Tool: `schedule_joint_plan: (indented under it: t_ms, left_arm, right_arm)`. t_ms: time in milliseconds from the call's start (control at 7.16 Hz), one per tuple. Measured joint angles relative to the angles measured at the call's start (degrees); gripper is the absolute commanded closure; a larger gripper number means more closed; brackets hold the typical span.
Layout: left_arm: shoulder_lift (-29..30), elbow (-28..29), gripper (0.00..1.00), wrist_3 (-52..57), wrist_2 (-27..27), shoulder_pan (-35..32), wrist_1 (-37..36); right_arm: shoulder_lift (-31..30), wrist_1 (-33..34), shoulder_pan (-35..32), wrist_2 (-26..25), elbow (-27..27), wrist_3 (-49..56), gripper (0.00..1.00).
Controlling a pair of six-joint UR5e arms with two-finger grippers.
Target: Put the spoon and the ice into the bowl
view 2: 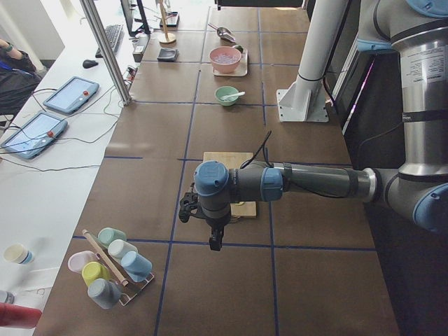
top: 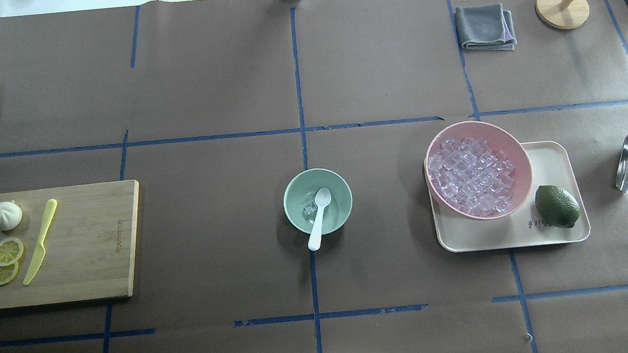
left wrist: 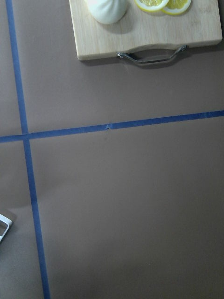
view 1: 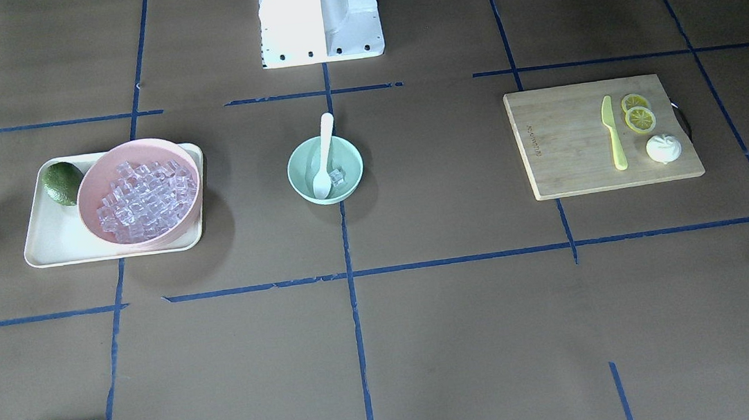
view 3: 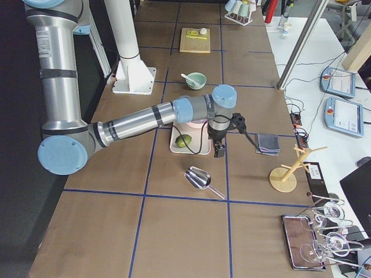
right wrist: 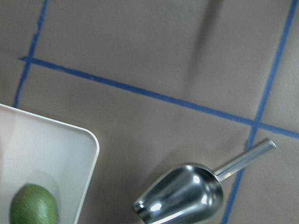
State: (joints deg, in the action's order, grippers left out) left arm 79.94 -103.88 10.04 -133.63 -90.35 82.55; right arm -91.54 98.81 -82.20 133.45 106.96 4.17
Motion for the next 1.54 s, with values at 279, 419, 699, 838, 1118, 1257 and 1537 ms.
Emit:
schedule_joint_plan:
  t_ms: [279, 419, 699, 838, 1118, 1257, 1537]
  left_arm:
    - [0.08, -0.19, 0.00, 0.08, 0.19, -0.07, 0.12]
    - [0.11, -0.45, 0.00, 0.04, 0.21, -0.08, 0.14]
    - [0.24, -0.80, 0.00, 0.05, 0.04, -0.08, 0.25]
    - [0.27, -0.92, 0.00, 0.25, -0.16, -0.09, 0.41]
    - [0.30, -0.91, 0.00, 0.36, -0.23, -0.08, 0.57]
    - [0.33, -0.65, 0.00, 0.37, -0.11, -0.07, 0.58]
    - [0.41, -0.14, 0.00, 0.36, 0.02, -0.05, 0.65]
  right_arm:
    - [-8.30, -0.66, -5.08, 0.04, -0.53, 4.74, 0.00]
    - [-11.65, -2.59, -5.98, 0.03, -0.61, 5.57, 0.00]
    - [-15.34, -6.81, -6.43, -0.02, -0.62, 5.62, 0.00]
    - [-15.71, -7.43, -6.45, -0.03, -0.59, 5.53, 0.00]
    - [-15.69, -7.74, -6.48, 0.03, -0.52, 4.95, 0.00]
    - [-15.62, -7.80, -6.48, 0.07, -0.50, 4.54, 0.00]
    - [-15.48, -7.83, -6.44, 0.15, -0.53, 4.17, 0.00]
